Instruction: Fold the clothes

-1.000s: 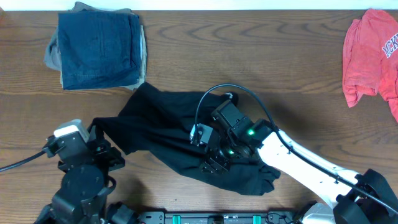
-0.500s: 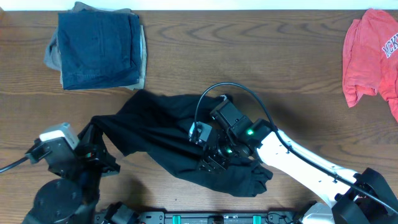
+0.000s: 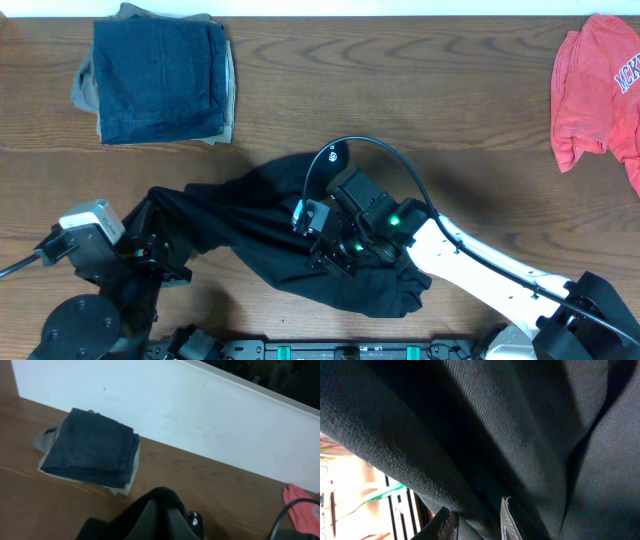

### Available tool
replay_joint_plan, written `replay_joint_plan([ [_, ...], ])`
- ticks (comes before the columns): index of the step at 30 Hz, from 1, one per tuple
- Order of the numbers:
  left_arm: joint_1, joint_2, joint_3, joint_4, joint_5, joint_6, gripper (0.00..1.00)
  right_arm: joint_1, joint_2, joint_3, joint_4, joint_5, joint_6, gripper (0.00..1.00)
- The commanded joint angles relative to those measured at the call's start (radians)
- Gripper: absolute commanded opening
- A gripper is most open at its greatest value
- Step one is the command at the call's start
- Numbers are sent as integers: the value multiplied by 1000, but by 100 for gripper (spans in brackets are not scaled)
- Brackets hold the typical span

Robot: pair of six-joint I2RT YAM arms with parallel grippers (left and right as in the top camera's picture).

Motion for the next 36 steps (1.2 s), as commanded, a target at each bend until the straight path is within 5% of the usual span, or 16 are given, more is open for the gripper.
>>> replay_joint_plan([
  [1,0,-2,56,8,16,6,6,3,5,-6,2,-16,34,29],
  [16,0,-2,90,4,17,6,6,96,5,-6,7,-49,91,32],
  [20,0,-2,111,-15,16,6,6,105,5,-5,19,-48,98,20],
  [23,0,-2,130,-37,16,6,6,105,5,-5,44,-45,137,2],
  [36,0,-2,257,-127,50,10,6,25,-13,84,-32,-44,167,1],
])
